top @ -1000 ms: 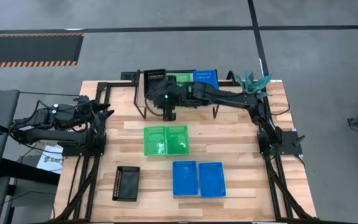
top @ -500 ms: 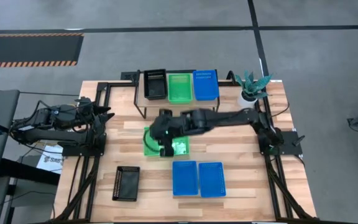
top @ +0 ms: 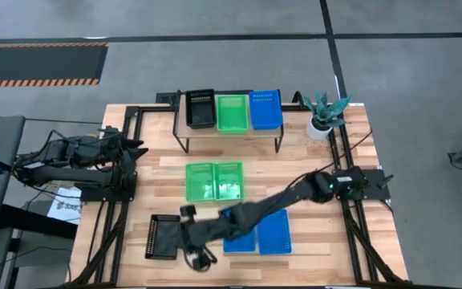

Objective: Stack baskets on shelf by color
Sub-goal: Stack the black bin on the black bin on the shelf

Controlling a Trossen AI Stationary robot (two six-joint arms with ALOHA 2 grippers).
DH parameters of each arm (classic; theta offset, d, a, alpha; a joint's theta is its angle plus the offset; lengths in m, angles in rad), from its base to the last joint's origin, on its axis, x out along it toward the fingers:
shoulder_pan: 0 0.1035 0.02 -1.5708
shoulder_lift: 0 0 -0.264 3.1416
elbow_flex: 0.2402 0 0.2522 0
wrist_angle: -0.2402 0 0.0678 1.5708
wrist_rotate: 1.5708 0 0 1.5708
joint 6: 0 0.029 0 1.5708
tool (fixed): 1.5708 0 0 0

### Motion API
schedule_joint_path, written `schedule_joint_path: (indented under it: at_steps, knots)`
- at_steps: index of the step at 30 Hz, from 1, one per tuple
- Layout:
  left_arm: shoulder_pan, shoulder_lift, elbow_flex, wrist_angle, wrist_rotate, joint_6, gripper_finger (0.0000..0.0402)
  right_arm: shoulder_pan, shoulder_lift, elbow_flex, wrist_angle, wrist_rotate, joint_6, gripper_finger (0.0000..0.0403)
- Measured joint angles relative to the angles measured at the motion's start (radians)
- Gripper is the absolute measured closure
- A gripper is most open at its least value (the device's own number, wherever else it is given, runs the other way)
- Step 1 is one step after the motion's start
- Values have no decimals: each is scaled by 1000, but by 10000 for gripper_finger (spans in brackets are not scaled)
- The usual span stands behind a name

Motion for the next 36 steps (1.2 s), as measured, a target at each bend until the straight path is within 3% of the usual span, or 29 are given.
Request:
schedule_joint_path:
  at_steps: [9,14,19,25,36]
  knots:
    - [0,14,-7,-108,6,-155,209,37,173,0,306,-2,-5,251]
    - [0,15,-15,-152,50,-240,209,38,206,4,342,2,38,253]
    - [0,16,-105,-151,107,-311,209,29,236,1,323,9,73,262]
    - [0,50,-225,-41,241,-339,219,23,240,2,244,11,106,270]
    - [-24,273,-246,61,322,-319,272,40,147,8,97,9,123,272]
